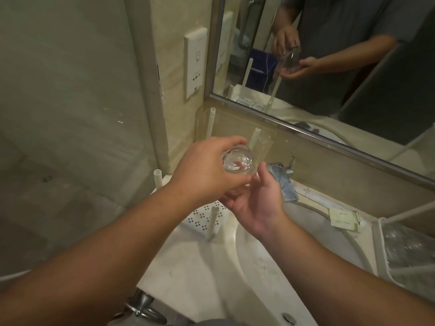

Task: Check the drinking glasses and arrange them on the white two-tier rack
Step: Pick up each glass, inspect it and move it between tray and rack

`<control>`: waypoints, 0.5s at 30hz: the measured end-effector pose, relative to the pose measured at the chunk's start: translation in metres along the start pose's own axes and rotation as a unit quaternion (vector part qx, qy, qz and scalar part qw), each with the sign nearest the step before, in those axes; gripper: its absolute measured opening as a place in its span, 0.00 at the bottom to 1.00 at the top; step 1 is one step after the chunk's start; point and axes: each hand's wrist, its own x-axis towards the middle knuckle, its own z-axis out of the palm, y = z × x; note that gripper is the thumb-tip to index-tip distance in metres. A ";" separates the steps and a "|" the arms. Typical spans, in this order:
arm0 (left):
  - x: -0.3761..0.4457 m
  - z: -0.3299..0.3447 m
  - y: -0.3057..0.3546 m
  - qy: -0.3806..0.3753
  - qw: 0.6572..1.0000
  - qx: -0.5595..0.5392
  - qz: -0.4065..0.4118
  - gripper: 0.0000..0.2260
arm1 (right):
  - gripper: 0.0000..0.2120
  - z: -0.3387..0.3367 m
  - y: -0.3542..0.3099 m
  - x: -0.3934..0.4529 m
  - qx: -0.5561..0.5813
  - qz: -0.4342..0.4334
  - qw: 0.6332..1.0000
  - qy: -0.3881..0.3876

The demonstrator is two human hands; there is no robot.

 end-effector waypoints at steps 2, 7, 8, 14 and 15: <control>-0.003 -0.001 0.004 -0.008 1.000 0.006 0.007 0.30 | 0.28 -0.001 -0.001 -0.004 0.011 0.003 1.000 -0.007; -0.008 -0.004 0.008 -0.027 0.999 0.017 0.007 0.30 | 0.23 -0.004 -0.004 -0.011 0.021 0.003 1.000 -0.020; -0.009 -0.004 0.008 -0.029 0.999 0.017 0.007 0.30 | 0.24 -0.004 -0.006 -0.012 0.021 -0.001 0.999 -0.025; -0.013 -0.002 0.004 -0.045 0.999 0.004 0.003 0.39 | 0.24 -0.001 -0.023 -0.018 -0.072 -0.054 0.996 0.028; -0.014 -0.001 0.004 -0.046 0.999 0.004 0.004 0.41 | 0.24 0.000 -0.026 -0.019 -0.099 -0.073 0.992 0.036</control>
